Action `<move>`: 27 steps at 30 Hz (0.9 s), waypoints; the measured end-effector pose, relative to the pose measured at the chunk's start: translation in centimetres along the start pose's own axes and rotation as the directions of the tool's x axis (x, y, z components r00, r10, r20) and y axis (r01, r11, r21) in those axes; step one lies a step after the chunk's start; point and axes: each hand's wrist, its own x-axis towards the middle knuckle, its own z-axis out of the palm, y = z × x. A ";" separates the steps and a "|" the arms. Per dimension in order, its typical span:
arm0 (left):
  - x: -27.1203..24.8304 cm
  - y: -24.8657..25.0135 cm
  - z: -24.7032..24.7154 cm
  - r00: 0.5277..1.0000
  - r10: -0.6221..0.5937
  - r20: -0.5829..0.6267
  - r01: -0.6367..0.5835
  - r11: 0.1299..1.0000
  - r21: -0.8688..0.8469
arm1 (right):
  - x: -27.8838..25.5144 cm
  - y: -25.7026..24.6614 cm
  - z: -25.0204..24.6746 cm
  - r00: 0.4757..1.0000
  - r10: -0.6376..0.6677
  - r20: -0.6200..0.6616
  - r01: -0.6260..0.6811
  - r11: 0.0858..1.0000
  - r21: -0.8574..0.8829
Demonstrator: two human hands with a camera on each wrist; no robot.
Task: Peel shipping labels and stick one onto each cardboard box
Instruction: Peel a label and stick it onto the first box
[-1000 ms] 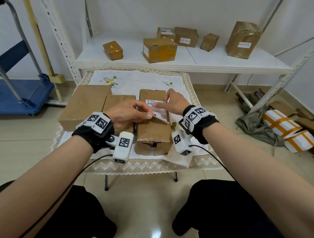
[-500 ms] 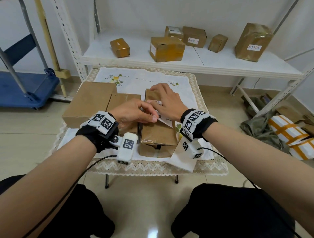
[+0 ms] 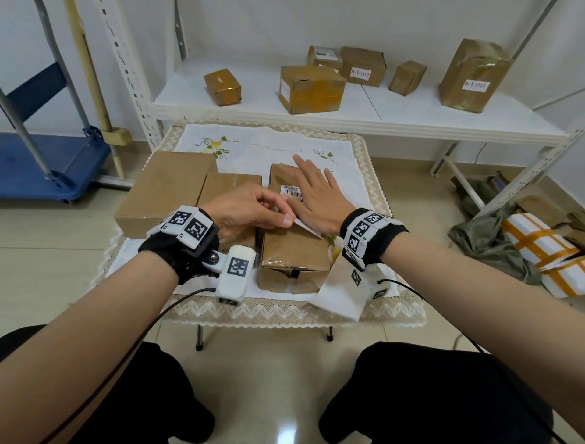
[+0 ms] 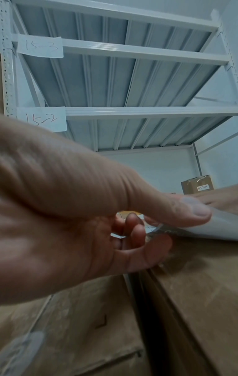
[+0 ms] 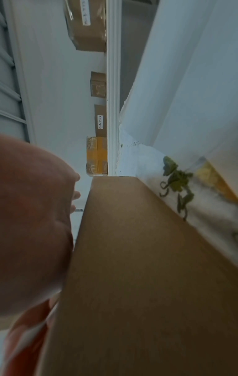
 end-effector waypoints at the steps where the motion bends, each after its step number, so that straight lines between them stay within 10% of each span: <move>1: 0.0 0.0 0.0 1.000 -0.002 0.005 0.002 1.000 -0.001 | 0.0 0.0 0.1 1.000 -0.006 0.004 0.006 1.000 -0.018; 27: 0.2 1.1 -0.4 0.998 0.005 0.065 -0.035 0.887 0.461 | 1.0 0.2 0.7 1.000 0.015 0.009 -0.015 0.997 -0.071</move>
